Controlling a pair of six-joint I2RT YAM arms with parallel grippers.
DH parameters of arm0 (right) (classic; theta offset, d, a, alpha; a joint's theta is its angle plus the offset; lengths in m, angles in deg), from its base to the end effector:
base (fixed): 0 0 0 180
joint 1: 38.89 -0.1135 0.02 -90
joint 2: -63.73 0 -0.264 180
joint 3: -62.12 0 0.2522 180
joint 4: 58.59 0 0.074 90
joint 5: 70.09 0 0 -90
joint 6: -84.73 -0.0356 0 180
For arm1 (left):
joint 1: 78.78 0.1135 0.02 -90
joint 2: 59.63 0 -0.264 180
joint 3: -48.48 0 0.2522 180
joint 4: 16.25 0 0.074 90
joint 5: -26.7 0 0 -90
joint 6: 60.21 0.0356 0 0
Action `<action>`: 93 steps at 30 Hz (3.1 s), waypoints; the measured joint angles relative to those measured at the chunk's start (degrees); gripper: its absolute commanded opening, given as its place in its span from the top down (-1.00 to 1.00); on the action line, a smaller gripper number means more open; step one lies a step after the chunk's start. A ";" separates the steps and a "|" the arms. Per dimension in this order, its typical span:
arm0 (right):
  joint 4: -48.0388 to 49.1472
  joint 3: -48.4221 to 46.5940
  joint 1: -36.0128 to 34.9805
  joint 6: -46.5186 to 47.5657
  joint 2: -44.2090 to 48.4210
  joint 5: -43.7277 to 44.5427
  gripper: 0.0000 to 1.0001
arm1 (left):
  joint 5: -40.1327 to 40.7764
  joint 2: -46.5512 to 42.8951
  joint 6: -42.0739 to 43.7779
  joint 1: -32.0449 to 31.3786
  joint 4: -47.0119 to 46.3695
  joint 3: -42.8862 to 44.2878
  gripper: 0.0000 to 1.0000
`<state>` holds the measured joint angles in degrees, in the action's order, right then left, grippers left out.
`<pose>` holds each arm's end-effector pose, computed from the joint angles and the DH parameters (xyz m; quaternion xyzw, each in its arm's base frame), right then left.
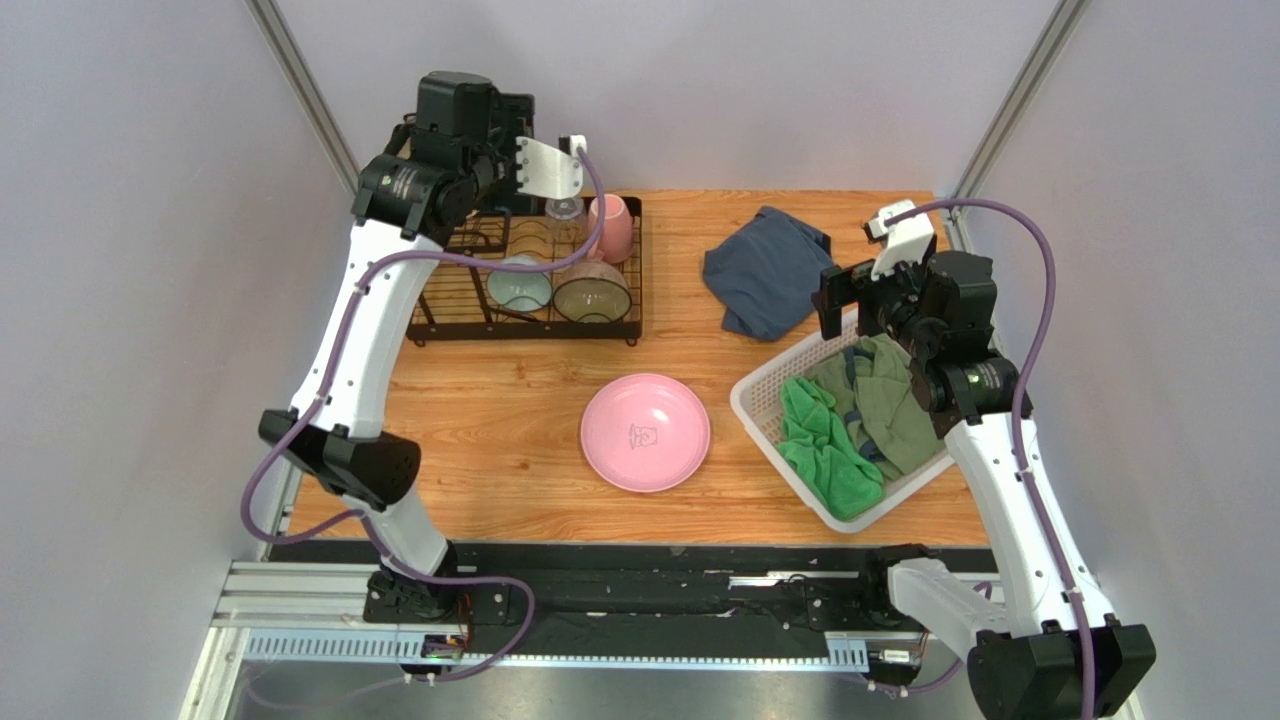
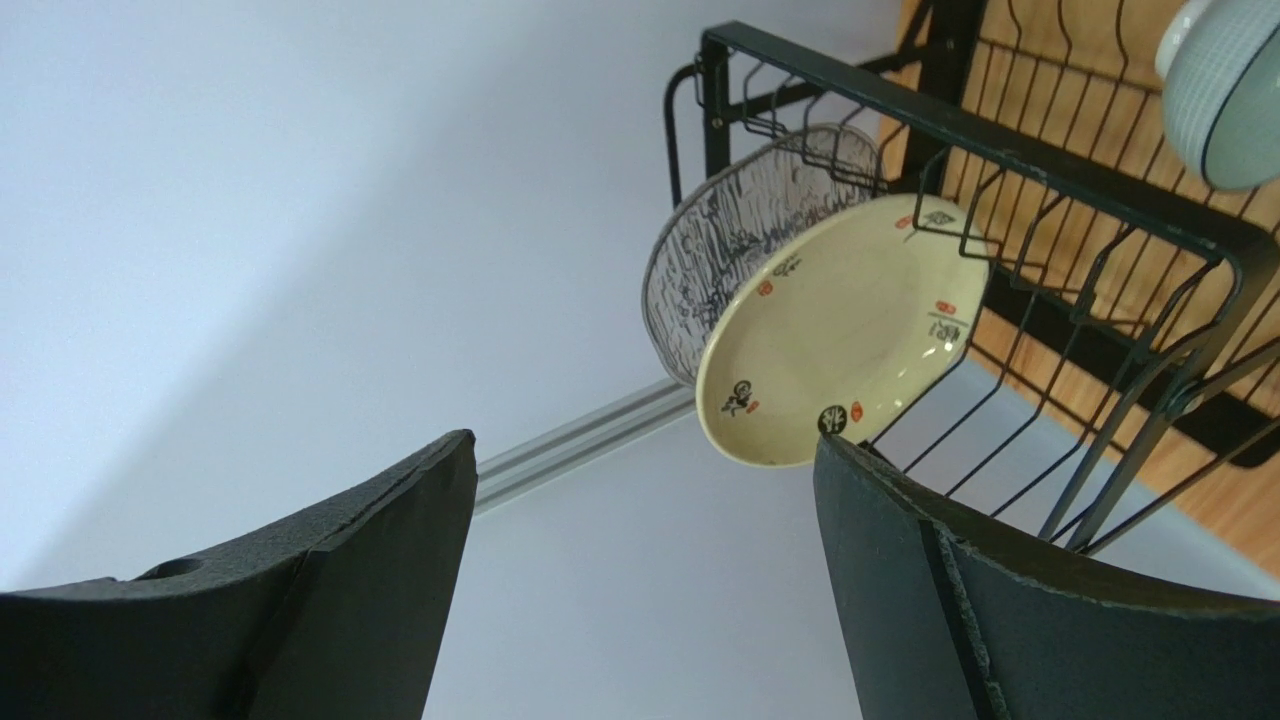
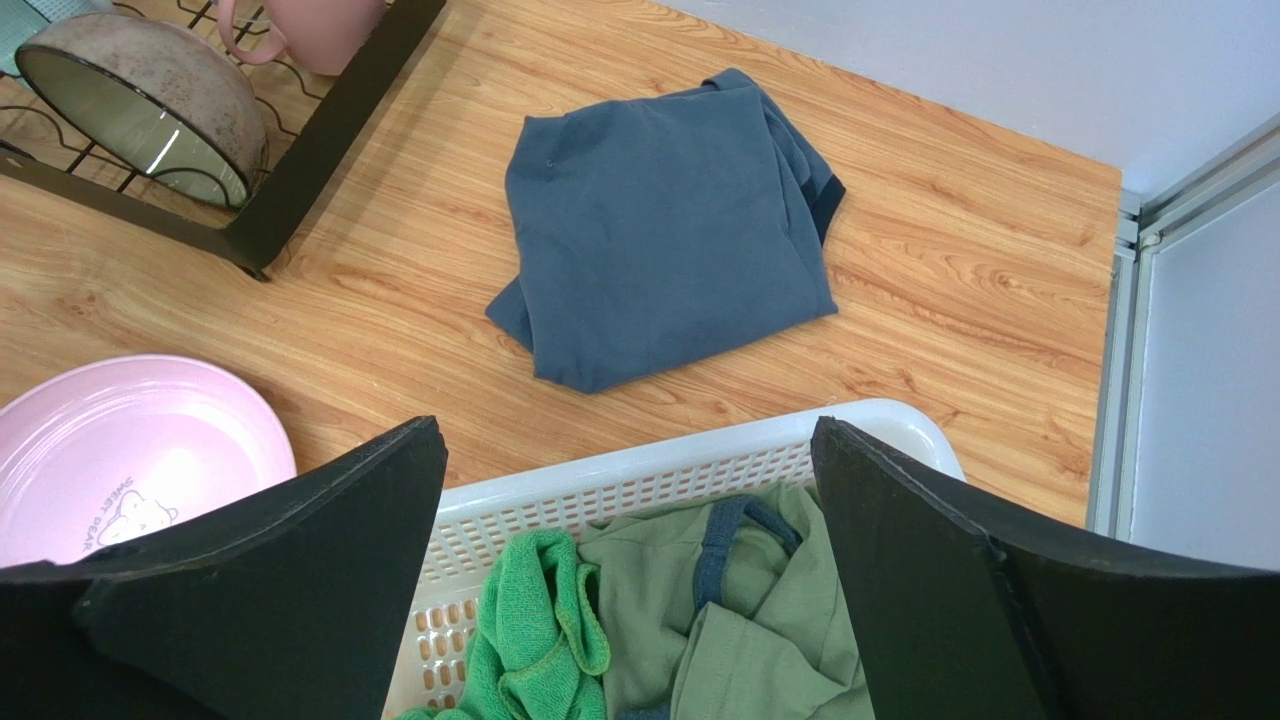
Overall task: Unload the mixed dishes from the dish rack
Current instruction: Pick up the plate from the dish rack.
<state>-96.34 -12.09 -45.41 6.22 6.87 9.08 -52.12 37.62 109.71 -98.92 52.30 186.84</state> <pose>0.2164 0.0315 0.3718 -0.1811 0.7990 0.0528 0.5710 0.3216 -0.1106 0.4910 0.6194 0.5852 0.3297 0.4065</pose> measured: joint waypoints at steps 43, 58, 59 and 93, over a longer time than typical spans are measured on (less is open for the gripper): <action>-1.62 -0.07 0.00 0.90 -0.48 -1.27 -0.99 | 14.97 22.16 18.67 4.83 6.40 12.63 -0.59; -1.97 -0.09 0.00 1.31 -1.09 -1.27 -0.99 | 15.06 23.41 19.17 5.25 5.07 12.63 0.09; -1.97 -0.11 0.00 1.36 -1.09 -1.25 -0.99 | 15.06 23.41 19.17 5.25 4.94 12.63 0.12; -2.01 -0.70 0.00 1.49 -1.09 -1.29 -0.99 | 17.46 23.32 19.15 5.29 2.80 12.48 1.00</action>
<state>-98.35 -12.79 -45.41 7.70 5.78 7.79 -34.66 60.94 128.86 -93.63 55.09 199.32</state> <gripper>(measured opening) 0.993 0.178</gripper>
